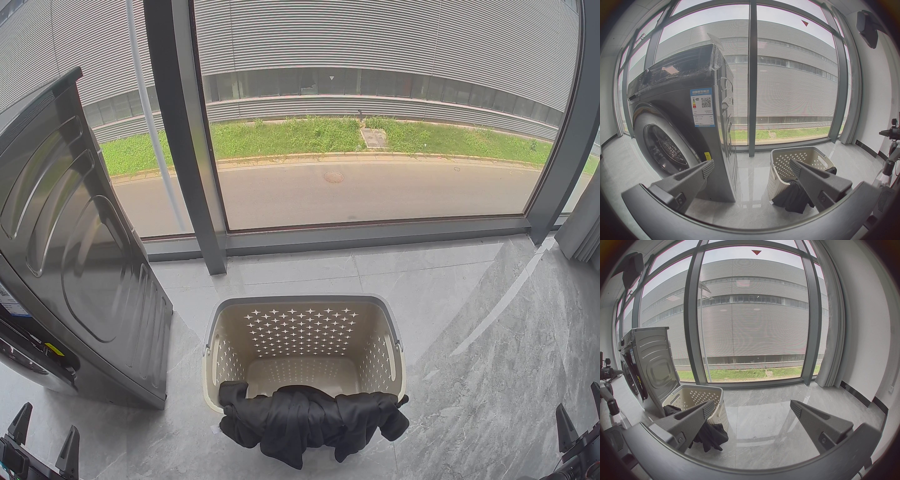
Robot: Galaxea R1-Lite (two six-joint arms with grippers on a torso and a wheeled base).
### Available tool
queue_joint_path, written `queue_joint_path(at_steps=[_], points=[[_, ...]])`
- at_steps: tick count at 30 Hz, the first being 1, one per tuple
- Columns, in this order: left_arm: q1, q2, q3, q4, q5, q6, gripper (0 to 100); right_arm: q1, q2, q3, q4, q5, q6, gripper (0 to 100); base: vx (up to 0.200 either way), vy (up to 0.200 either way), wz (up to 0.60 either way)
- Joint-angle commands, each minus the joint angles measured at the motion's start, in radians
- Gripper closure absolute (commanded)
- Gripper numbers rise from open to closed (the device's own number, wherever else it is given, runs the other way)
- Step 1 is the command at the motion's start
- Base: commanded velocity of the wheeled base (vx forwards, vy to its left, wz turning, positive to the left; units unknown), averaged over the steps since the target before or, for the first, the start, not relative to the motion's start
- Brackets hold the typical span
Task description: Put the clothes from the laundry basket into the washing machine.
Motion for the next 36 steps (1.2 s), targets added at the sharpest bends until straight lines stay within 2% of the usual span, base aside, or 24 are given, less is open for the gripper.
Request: queue_joint_path(at_steps=[1,4,10,16,21,28,34,36], points=[[0.000,-0.017,0.016,0.000,0.001,0.000,0,0.001,-0.014,0.018,0.000,0.000,0.000,0,0.200,0.000,0.00],[0.000,-0.017,0.016,0.000,-0.001,0.001,0,0.001,-0.014,0.018,0.000,0.000,0.000,0,0.200,0.000,0.00],[0.000,-0.017,0.016,0.000,-0.001,0.004,0,0.001,-0.014,0.018,0.000,0.000,0.000,0,0.000,0.000,0.00],[0.002,-0.015,0.016,0.000,-0.001,0.004,0,0.001,-0.014,0.018,0.000,0.000,0.000,0,0.200,0.000,0.00],[0.000,-0.017,0.016,0.000,-0.001,0.009,0,0.001,-0.014,0.018,0.000,0.000,0.000,0,0.000,0.000,0.00],[0.000,-0.017,0.016,0.001,-0.001,0.000,0,0.001,-0.014,0.018,0.000,0.000,0.000,0,0.000,0.000,0.00],[0.000,-0.015,0.016,0.000,-0.001,0.000,0,0.001,-0.014,0.018,0.000,0.000,0.000,0,0.200,0.000,0.00],[0.000,-0.017,0.016,0.000,-0.001,0.000,0,0.001,-0.014,0.018,0.000,0.000,0.000,0,0.000,0.000,0.00]])
